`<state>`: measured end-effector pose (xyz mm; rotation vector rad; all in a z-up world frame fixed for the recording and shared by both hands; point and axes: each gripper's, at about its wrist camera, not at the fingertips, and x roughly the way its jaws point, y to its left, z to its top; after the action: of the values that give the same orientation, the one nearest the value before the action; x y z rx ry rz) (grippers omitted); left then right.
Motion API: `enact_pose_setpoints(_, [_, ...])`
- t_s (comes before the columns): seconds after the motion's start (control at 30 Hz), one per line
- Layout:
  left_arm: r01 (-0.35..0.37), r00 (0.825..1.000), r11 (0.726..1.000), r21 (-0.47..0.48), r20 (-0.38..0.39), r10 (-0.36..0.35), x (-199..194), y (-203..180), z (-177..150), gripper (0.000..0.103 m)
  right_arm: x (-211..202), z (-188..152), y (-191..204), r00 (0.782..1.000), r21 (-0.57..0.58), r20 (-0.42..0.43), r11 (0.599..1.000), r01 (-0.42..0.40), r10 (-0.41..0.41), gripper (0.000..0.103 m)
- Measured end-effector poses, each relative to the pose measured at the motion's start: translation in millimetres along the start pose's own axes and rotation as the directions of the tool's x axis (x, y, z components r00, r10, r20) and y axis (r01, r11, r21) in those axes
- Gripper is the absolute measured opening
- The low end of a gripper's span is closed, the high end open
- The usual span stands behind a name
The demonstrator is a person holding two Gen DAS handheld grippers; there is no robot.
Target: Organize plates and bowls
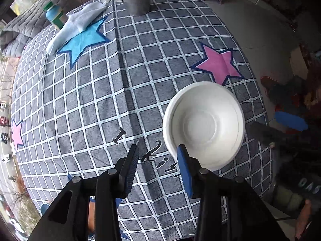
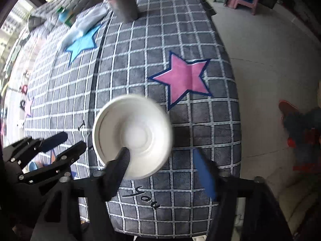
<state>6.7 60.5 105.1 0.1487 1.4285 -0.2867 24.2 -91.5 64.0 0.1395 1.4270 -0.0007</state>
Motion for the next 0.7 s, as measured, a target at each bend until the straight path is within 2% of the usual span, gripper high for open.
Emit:
enact_pose_setpoints(0.13, [0.004, 1.000, 1.000, -0.004, -0.013, -0.004, 2, 4, -8, 0.044, -2, -7, -5, 1.000, 0.036, -0.008, 0.999, -0.024, 0.024, 0.068])
enact_pose_setpoints(0.37, [0.007, 1.000, 1.000, 0.014, -0.013, -0.006, -2, 2, -18, 0.052, 0, -26, 1, 0.999, 0.044, -0.038, 0.999, -0.028, 0.030, 0.068])
enact_pose_setpoints(0.5, [0.010, 1.000, 1.000, 0.016, -0.014, -0.010, -4, 4, -22, 0.061, 0, -33, 5, 0.999, 0.044, -0.042, 0.999, -0.025, 0.027, 0.068])
enact_pose_setpoints(0.6, [0.026, 0.999, 0.999, -0.029, -0.041, -0.027, 1, 13, -26, 0.073, 0, -37, -1, 0.999, 0.072, -0.046, 0.997, -0.014, 0.017, 0.068])
enact_pose_setpoints(0.63, [0.033, 0.998, 0.998, -0.045, -0.050, -0.035, 3, 17, -29, 0.074, 1, -38, -5, 0.999, 0.086, -0.050, 0.996, -0.010, 0.014, 0.068])
enact_pose_setpoints(0.67, [0.040, 0.997, 0.998, -0.053, -0.057, -0.043, 5, 19, -30, 0.074, 4, -41, -10, 0.998, 0.105, -0.060, 0.994, -0.007, 0.013, 0.070])
enact_pose_setpoints(0.7, [0.042, 0.997, 0.997, -0.059, -0.065, -0.046, 7, 21, -32, 0.074, 5, -43, -13, 0.998, 0.116, -0.068, 0.993, -0.005, 0.013, 0.080])
